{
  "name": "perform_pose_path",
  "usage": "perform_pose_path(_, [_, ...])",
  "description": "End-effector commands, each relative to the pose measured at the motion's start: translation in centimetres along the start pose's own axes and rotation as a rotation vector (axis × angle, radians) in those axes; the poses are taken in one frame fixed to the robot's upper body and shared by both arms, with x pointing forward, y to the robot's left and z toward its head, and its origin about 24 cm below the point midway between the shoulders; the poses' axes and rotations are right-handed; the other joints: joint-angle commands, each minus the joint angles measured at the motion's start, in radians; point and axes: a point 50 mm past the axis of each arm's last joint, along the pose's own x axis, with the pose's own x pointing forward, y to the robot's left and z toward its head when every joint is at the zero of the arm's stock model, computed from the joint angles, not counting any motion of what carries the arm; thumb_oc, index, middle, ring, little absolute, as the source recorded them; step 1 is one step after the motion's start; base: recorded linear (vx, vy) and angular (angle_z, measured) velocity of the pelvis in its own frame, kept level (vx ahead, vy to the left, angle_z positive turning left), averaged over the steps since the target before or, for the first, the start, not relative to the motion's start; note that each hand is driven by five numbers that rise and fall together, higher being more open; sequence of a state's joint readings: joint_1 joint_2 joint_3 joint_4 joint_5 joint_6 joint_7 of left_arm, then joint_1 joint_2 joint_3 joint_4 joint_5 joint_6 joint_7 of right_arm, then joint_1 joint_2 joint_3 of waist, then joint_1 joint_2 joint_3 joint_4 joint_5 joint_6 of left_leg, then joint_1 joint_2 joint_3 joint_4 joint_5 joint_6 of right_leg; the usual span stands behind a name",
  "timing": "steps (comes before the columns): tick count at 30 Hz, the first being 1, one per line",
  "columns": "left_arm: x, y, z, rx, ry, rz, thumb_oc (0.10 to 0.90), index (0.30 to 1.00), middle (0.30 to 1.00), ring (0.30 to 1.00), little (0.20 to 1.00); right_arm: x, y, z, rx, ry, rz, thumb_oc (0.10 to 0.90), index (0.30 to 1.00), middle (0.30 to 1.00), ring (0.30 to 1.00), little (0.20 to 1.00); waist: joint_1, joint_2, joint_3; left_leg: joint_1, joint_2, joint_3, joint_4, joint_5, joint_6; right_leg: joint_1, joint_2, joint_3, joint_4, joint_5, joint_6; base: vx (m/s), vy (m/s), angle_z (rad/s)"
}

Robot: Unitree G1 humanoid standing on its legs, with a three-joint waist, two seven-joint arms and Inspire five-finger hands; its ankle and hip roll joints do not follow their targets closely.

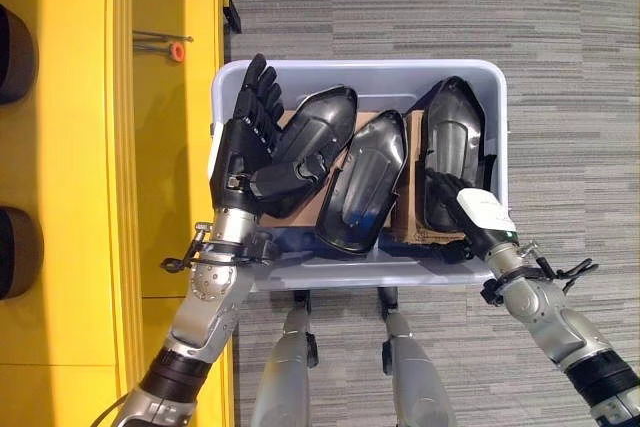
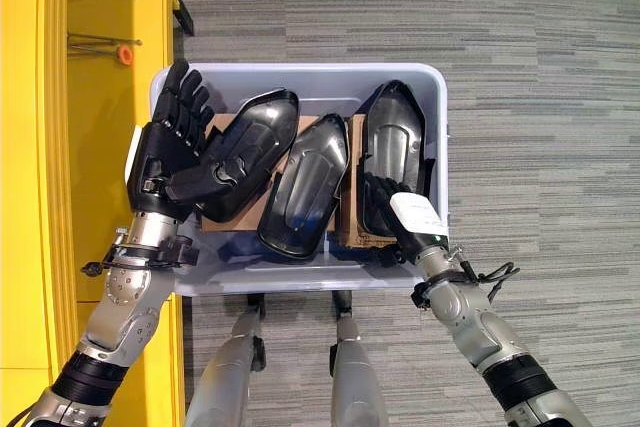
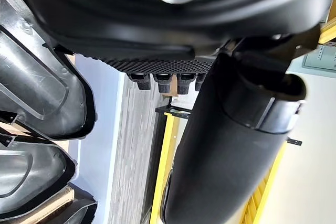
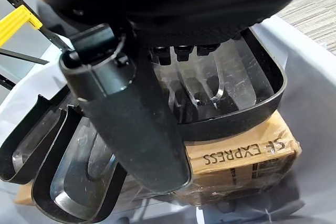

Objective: Move parts from the plastic box to the shelf.

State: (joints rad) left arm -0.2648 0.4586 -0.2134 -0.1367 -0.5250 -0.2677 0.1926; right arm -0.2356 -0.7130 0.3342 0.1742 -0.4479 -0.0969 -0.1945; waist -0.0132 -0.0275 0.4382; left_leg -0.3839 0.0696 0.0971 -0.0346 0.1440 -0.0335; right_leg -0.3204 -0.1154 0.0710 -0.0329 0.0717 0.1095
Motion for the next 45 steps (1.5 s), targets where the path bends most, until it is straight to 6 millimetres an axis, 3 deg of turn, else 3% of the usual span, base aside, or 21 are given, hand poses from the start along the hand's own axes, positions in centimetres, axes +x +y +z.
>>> perform_pose_path(1, [0.8, -0.7, 4.6, 0.011, -0.277, -0.042, 0.900, 1.000, 1.000, 1.000, 1.000, 0.1, -1.2, 0.5, 0.028, -0.040, -0.093, 0.900, 1.000, 1.000, 1.000, 1.000, 0.005, -0.002, -0.081, -0.085, 0.057, -0.003, 0.173, -0.104, -0.046, -0.066, -0.051, -0.042, 0.159, -0.059, 0.007, 0.00, 0.000, 0.00])
perform_pose_path(10, [0.8, -0.7, 4.8, 0.015, -0.288, -0.039, 0.900, 1.000, 1.000, 1.000, 1.000, 0.1, -0.4, 0.1, 0.030, -0.014, -0.074, 0.900, 1.000, 1.000, 1.000, 1.000, 0.004, 0.003, -0.073, -0.112, 0.054, -0.002, 0.190, -0.112, -0.043, -0.097, -0.048, -0.037, 0.180, -0.063, 0.007, 0.00, 0.000, 0.00])
perform_pose_path(20, [1.1, -0.9, 5.2, -0.004, -0.308, -0.037, 0.900, 1.000, 1.000, 1.000, 1.000, 1.7, -0.5, -0.5, 0.004, 0.033, -0.098, 0.900, 1.000, 1.000, 1.000, 1.000, 0.015, 0.014, -0.054, -0.183, 0.057, -0.016, 0.250, -0.137, -0.034, -0.174, -0.032, -0.026, 0.251, -0.084, 0.001, -0.01, -0.008, 0.01])
perform_pose_path(31, [1.3, -0.8, 5.8, -0.015, -0.334, -0.013, 0.900, 1.000, 1.000, 1.000, 1.000, 3.1, -1.7, -1.8, -0.051, 0.108, -0.161, 0.900, 1.000, 1.000, 1.000, 1.000, 0.028, 0.039, -0.034, -0.335, 0.069, -0.054, 0.382, -0.175, -0.016, -0.342, -0.009, -0.015, 0.413, -0.132, -0.022, -0.04, -0.018, 0.02])
perform_pose_path(40, [1.3, -0.7, 6.0, -0.027, -0.344, 0.004, 0.900, 1.000, 1.000, 1.000, 1.000, 4.2, -1.3, -2.2, -0.038, 0.161, -0.165, 0.900, 1.000, 1.000, 1.000, 1.000, 0.046, 0.048, -0.031, -0.433, 0.075, -0.079, 0.489, -0.210, -0.006, -0.442, 0.005, -0.016, 0.535, -0.166, -0.035, -0.01, -0.013, 0.02])
perform_pose_path(41, [1.2, -0.8, 5.8, -0.035, -0.335, 0.007, 0.900, 1.000, 1.000, 1.000, 1.000, 4.2, -0.7, -2.5, -0.033, 0.180, -0.140, 0.900, 1.000, 1.000, 1.000, 1.000, 0.047, 0.050, -0.035, -0.430, 0.073, -0.089, 0.508, -0.244, -0.011, -0.441, 0.005, -0.017, 0.554, -0.196, -0.035, 0.08, 0.001, 0.02])
perform_pose_path(42, [1.2, -0.8, 5.8, -0.037, -0.334, 0.007, 0.900, 1.000, 1.000, 1.000, 1.000, 4.1, -0.3, -2.6, -0.027, 0.188, -0.129, 0.584, 0.558, 0.558, 0.558, 0.558, 0.046, 0.052, -0.037, -0.433, 0.073, -0.091, 0.512, -0.246, -0.011, -0.444, 0.005, -0.016, 0.559, -0.199, -0.036, 0.08, 0.007, 0.02])
perform_pose_path(43, [1.2, -0.7, 5.7, -0.038, -0.330, 0.009, 0.900, 1.000, 1.000, 1.000, 1.000, 4.0, 0.1, -2.5, -0.028, 0.189, -0.110, 0.400, 0.300, 0.300, 0.300, 0.300, 0.047, 0.052, -0.039, -0.433, 0.074, -0.091, 0.514, -0.248, -0.011, -0.445, 0.006, -0.017, 0.565, -0.204, -0.038, -0.08, 0.004, 0.01])
perform_pose_path(44, [1.2, -0.7, 5.8, -0.038, -0.331, 0.010, 0.900, 1.000, 1.000, 1.000, 1.000, 4.1, 0.1, -2.5, -0.028, 0.188, -0.110, 0.400, 0.300, 0.300, 0.300, 0.300, 0.046, 0.053, -0.034, -0.444, 0.076, -0.086, 0.514, -0.223, -0.006, -0.456, 0.007, -0.019, 0.564, -0.184, -0.041, 0.00, 0.000, 0.00])
perform_pose_path(45, [1.2, -0.7, 5.7, -0.037, -0.330, 0.005, 0.900, 1.000, 1.000, 1.000, 1.000, 4.0, 0.4, -2.4, -0.032, 0.178, -0.087, 0.400, 0.300, 0.300, 0.300, 0.300, 0.045, 0.052, -0.044, -0.433, 0.077, -0.091, 0.513, -0.249, -0.011, -0.446, 0.005, -0.021, 0.568, -0.208, -0.040, -0.08, 0.001, -0.01])
